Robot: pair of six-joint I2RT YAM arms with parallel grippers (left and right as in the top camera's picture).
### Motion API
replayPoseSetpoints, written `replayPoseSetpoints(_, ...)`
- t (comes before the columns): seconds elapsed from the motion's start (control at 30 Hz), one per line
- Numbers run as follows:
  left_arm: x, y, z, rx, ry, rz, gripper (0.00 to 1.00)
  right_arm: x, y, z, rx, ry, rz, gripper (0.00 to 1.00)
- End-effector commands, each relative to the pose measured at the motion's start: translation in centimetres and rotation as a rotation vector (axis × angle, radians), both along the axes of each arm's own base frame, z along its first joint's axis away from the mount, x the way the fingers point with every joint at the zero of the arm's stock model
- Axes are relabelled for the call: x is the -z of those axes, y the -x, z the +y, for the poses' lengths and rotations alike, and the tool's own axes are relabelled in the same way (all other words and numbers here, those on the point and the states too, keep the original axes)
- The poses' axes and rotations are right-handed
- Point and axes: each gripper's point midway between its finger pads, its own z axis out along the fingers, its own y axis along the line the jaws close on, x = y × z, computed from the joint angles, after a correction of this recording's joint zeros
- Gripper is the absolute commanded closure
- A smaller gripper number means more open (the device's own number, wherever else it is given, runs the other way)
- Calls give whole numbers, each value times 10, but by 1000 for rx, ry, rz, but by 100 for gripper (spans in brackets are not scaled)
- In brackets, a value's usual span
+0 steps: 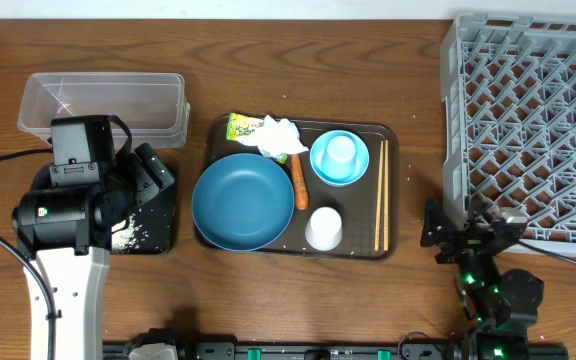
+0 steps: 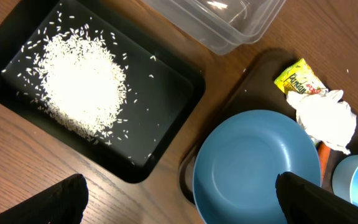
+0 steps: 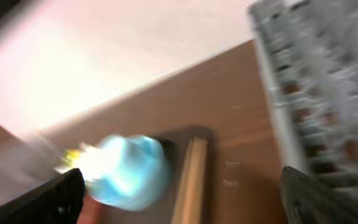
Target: Sort waste into correct bins and load items into the dishwasher rack
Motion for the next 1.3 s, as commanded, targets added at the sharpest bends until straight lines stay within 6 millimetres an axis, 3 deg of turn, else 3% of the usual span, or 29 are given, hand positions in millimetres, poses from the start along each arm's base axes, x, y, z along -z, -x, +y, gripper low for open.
replayPoseSetpoints(0.0, -5, -1, 3, -17, -4, -13, 1, -16, 3, 13, -57, -379, 45, 1)
replayPoseSetpoints(0.17, -5, -1, 3, -17, -4, -13, 0, -44, 14, 37, -233, -252, -85, 1)
replayPoseSetpoints(0.37, -5, -1, 3, -17, -4, -13, 0, -82, 24, 51, -327, -140, -149, 1)
replayPoseSetpoints(0.6, -5, -1, 3, -17, -4, -13, 0, -111, 22, 52, -351, 91, 0, 1)
replayPoseSetpoints(0.73, -5, -1, 3, -17, -4, -13, 0, -120, 15, 64, -431, 163, 105, 1)
replayPoseSetpoints(0.9, -5, -1, 3, -17, -4, -13, 0, -106, 3, 98, -554, 282, 245, 1)
replayPoseSetpoints(1.27, -5, -1, 3, -17, -4, -13, 0, -24, -15, 184, -580, 700, 500, 1)
